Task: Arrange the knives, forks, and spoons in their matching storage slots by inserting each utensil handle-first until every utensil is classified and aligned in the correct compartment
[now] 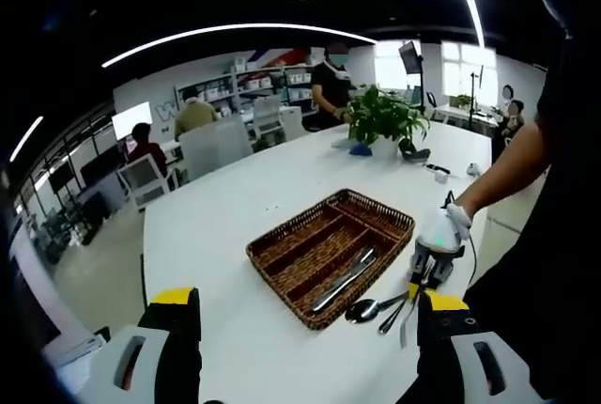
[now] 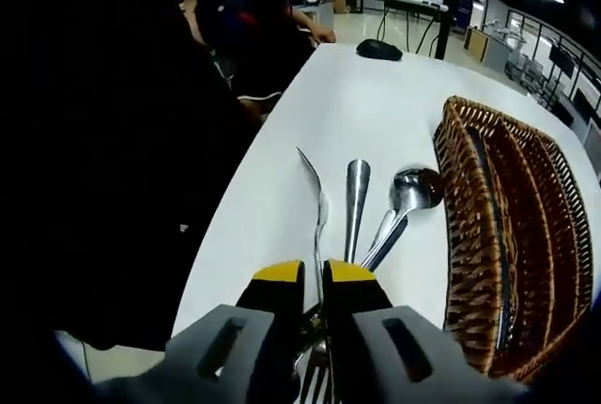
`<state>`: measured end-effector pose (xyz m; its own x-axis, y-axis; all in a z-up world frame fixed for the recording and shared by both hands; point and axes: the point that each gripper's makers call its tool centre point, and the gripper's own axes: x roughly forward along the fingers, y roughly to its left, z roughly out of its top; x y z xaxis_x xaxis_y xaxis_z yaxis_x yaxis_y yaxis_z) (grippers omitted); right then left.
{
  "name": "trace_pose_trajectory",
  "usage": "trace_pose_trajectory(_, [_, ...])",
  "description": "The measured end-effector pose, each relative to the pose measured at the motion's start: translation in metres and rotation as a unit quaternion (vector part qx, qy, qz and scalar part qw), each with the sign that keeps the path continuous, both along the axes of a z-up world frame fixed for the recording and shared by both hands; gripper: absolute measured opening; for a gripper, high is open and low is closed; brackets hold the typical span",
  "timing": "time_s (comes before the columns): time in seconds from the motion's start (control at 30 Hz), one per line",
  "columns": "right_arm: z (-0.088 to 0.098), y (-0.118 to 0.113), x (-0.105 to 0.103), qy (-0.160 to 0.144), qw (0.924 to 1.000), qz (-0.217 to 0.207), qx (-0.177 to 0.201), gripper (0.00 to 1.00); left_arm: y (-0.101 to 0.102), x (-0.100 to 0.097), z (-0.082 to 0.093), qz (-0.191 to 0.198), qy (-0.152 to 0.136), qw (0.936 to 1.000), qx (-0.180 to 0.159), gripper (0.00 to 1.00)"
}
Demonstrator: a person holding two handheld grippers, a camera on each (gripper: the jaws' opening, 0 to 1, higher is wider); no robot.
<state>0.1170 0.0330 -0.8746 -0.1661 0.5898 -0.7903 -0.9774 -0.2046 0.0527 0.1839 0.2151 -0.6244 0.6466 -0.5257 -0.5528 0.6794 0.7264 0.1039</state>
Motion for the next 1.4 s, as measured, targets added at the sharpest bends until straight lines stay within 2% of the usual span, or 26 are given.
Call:
trace_pose_trajectory(0.03, [0.001,0.002,0.0,0.008,0.9999,-0.007,0.009,0.04,0.001,0.0,0.0,0.001,0.0,1.0,0.0,1.0])
trace_pose_trajectory(0.1, [0.001,0.003,0.001,-0.01,0.9995,0.018,0.024,0.01,0.002,0.0,0.001,0.003,-0.001,1.0,-0.001,1.0])
trace_pose_trajectory(0.17, [0.0,0.002,0.0,-0.002,0.9996,0.01,0.026,0.01,0.002,0.0,0.001,0.004,-0.001,1.0,0.0,1.0])
trace_pose_trajectory(0.2, [0.001,0.002,0.0,-0.01,0.9994,0.018,0.03,0.01,0.002,-0.001,0.002,0.005,-0.001,1.0,0.0,1.0])
trace_pose_trajectory(0.3, [0.002,0.003,0.0,-0.01,0.9992,0.021,0.032,0.0,0.001,0.0,0.003,0.005,-0.002,1.0,-0.001,1.0])
trace_pose_trajectory(0.43, [0.004,0.005,0.005,-0.03,0.9988,0.022,0.031,0.0,-0.002,-0.001,0.004,0.003,-0.001,1.0,0.001,1.0])
trace_pose_trajectory(0.6, [0.009,0.001,0.004,-0.033,0.9989,0.022,0.025,0.0,-0.006,-0.003,0.005,-0.001,0.001,1.0,0.003,1.0])
trace_pose_trajectory(0.67, [0.015,0.0,0.003,-0.034,0.9989,0.017,0.026,0.0,-0.008,-0.002,0.006,-0.002,0.0,1.0,0.002,1.0])
trace_pose_trajectory(0.73, [0.019,-0.004,0.007,-0.032,0.9993,-0.009,0.017,0.0,-0.012,-0.003,0.009,-0.003,-0.002,1.0,0.003,1.0])
trace_pose_trajectory(0.93, [0.034,-0.009,0.014,-0.029,0.9989,-0.032,0.015,0.0,-0.021,-0.003,0.013,-0.009,-0.007,0.9999,0.003,1.0])
trace_pose_trajectory(1.13, [0.05,-0.013,0.017,-0.051,0.9981,-0.03,0.014,0.0,-0.029,-0.006,0.017,-0.011,-0.014,0.9998,-0.002,1.0])
trace_pose_trajectory(1.2, [0.058,-0.014,0.02,-0.057,0.9976,-0.04,-0.001,0.0,-0.031,-0.007,0.017,-0.011,-0.015,0.9998,-0.008,1.0])
trace_pose_trajectory(1.3, [0.073,-0.013,0.023,-0.062,0.9968,-0.05,-0.003,0.0,-0.032,-0.008,0.016,-0.012,-0.011,0.9998,-0.014,1.0])
trace_pose_trajectory(1.4, [0.089,-0.013,0.029,-0.083,0.9953,-0.05,-0.001,0.0,-0.032,-0.006,0.015,-0.009,-0.012,0.9998,-0.01,1.0])
